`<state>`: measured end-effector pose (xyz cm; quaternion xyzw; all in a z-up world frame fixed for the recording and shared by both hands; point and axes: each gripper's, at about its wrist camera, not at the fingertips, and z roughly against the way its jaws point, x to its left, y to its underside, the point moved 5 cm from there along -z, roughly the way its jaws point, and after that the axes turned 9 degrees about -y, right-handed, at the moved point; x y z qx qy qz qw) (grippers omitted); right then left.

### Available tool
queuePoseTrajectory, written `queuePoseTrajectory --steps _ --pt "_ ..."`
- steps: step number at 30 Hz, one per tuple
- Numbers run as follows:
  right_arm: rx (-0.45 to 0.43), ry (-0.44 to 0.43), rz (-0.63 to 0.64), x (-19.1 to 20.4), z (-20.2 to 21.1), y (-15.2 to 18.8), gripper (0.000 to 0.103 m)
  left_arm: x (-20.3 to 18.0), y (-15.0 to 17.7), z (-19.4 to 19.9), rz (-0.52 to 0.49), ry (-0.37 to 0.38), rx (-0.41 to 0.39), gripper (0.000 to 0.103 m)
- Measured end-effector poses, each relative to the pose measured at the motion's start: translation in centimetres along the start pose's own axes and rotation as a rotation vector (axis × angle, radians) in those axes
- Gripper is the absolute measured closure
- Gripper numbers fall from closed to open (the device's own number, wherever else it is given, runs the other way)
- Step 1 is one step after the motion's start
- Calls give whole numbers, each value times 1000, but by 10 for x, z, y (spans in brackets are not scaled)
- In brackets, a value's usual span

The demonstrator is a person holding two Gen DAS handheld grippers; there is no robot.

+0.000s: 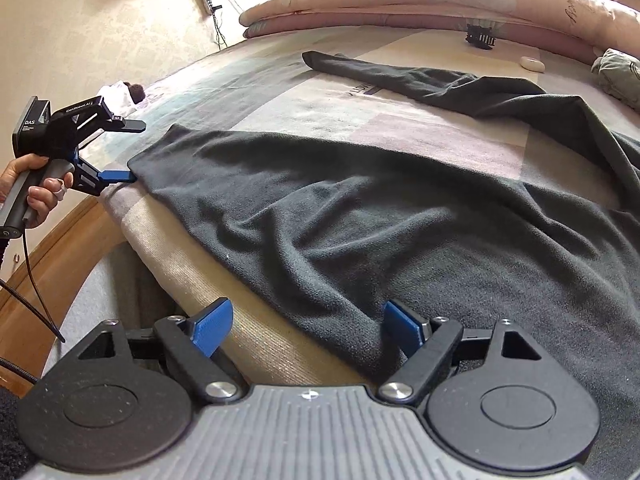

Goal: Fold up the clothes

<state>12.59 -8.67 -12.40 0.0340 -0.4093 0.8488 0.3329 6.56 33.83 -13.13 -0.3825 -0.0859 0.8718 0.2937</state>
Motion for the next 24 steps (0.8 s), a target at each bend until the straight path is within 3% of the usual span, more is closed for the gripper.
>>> queuePoseTrajectory --steps 4,11,15,19,21,24 --pt "8 4 1 0 -1 -1 16 4 -4 -1 -5 -8 -41 19" --pt "10 33 -18 5 -2 -8 17 15 -14 -5 92 55 -66 24" --pt "-29 17 99 30 2 -28 18 9 -8 -5 -45 72 -43 27" --pt "-21 -49 257 64 -14 -53 34 21 -21 -10 47 87 -73 35" --pt "10 -82 352 83 -32 -57 41 15 -19 -11 -20 50 -85 35" --pt "82 -102 469 106 -64 -54 57 11 -16 -11 -98 -13 -111 54"
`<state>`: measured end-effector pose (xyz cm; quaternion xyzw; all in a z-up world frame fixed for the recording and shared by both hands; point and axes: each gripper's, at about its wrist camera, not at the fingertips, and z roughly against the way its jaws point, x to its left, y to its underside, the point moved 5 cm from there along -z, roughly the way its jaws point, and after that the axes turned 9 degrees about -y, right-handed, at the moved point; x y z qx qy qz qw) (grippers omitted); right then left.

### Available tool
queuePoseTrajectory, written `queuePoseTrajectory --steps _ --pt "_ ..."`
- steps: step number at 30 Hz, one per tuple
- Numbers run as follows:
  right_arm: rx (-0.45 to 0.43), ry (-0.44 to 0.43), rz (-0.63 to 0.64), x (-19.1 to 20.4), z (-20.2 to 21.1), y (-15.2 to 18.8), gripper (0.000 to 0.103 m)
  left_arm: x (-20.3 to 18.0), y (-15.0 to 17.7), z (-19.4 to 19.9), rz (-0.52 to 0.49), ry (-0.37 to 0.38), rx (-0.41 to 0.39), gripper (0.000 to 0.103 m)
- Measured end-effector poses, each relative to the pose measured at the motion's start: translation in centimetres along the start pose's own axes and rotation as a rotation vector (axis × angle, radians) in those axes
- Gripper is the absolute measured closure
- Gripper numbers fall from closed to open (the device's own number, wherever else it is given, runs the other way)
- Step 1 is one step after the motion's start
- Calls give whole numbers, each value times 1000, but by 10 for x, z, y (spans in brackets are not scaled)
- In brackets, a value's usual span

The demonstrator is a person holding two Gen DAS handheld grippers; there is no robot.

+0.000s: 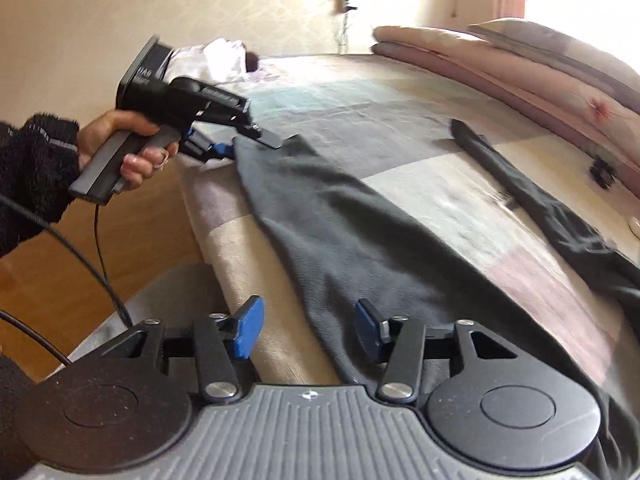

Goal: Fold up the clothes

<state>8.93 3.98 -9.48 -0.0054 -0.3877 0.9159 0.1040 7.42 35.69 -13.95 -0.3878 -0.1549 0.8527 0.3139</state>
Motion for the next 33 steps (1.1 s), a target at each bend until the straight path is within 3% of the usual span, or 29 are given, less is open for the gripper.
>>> queuePoseTrajectory --steps 2,4,7,15,18,21,29,33 --pt "49 4 43 6 -20 -1 64 6 2 2 0 -48 -11 84" --pt "86 39 75 7 -33 2 70 16 3 3 26 -85 -10 95" --pt "95 83 94 4 -34 7 70 23 3 3 75 -58 1 95" --pt "100 161 101 -10 -27 15 71 12 0 4 -32 -104 10 95" --pt "102 182 123 -9 -33 11 96 8 -1 4 -41 -120 11 99" --pt "98 193 114 -7 -30 6 99 3 -2 7 -51 -148 3 100" --pt "32 102 -16 -6 -5 -13 99 -11 -17 46 -92 -132 -58 100" --pt "68 53 -47 -2 -20 -7 100 -3 -13 50 -113 -170 -33 100"
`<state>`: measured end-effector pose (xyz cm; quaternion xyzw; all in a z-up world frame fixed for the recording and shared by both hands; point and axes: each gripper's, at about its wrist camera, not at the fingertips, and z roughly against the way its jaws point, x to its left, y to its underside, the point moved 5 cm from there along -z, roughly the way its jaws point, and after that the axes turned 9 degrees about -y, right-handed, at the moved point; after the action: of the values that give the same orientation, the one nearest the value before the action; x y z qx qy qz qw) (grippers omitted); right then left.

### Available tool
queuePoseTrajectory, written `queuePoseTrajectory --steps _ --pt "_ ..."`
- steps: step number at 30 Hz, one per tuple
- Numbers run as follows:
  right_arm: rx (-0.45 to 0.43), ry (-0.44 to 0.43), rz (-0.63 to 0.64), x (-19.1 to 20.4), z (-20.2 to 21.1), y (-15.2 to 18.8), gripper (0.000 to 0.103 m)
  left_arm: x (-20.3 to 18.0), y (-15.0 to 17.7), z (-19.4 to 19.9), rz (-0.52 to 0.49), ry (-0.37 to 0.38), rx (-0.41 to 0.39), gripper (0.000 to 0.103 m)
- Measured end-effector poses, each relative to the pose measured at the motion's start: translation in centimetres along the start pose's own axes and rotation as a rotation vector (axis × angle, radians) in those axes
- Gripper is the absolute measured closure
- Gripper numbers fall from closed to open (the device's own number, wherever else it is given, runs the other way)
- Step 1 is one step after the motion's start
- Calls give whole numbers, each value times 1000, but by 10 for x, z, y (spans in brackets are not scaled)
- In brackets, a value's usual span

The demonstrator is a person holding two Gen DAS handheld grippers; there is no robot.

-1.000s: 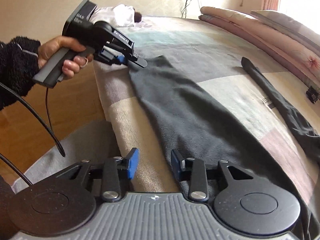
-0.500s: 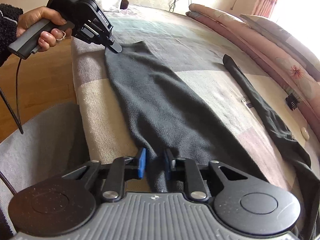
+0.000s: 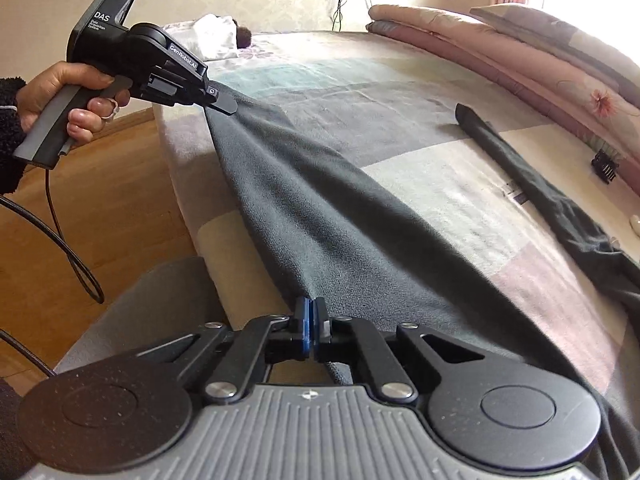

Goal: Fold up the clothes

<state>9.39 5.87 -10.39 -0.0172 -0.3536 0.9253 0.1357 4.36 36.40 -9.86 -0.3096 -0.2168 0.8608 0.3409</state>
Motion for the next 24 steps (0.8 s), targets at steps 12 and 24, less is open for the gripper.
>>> queuePoseTrajectory --steps 12,24 --pt "-79 200 -260 -65 79 44 72 -3 -7 10 -167 -170 -35 94" --pt "-97 511 -502 -140 104 119 53 -225 101 2 -783 179 10 71"
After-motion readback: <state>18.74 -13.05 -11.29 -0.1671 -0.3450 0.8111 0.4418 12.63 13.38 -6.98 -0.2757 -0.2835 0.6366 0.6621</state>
